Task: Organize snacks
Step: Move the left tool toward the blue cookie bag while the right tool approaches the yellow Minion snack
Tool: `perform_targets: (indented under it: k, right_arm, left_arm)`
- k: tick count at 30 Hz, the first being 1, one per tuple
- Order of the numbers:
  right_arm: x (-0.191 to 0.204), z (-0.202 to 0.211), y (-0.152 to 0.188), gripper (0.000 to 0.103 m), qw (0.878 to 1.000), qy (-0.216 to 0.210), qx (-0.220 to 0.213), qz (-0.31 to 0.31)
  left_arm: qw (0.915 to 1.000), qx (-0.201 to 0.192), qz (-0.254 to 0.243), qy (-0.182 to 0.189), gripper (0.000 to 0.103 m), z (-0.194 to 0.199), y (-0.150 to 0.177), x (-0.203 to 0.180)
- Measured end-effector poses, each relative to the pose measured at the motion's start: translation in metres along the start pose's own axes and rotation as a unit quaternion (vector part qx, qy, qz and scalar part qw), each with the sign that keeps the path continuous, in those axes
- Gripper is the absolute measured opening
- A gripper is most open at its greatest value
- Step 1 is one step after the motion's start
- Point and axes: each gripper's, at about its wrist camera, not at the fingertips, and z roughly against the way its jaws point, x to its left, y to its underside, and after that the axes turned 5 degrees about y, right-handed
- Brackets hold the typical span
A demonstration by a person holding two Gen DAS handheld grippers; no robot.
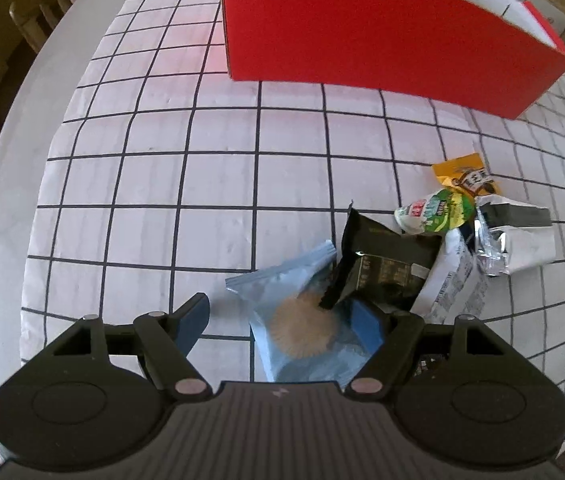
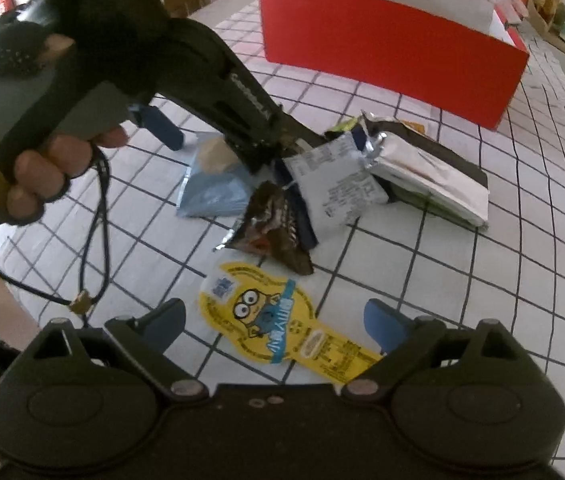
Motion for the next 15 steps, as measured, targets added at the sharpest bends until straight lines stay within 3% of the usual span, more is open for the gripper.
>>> perform_targets:
  k: [7,11,15]
  right_arm:
    - [-0.001,-0.012,-0.010,0.091,0.999,-0.019,0.036,0.004]
    - [0.004,-0.023,-0.017,0.086,0.998,-0.015,0.058,0.012]
    - [0.012,-0.028,-0.017,0.087,0.998,0.000,0.065,0.028]
  left_arm:
    - [0.9994,0.014,0.014,-0.028,0.077,-0.002,-0.002,-0.004]
    - [0.9994,0.015,0.018,-0.025,0.077,-0.002,-0.001,-0.003]
    - [0.9996,0.015,0.015,-0.021,0.076,0.001,0.000,-0.002]
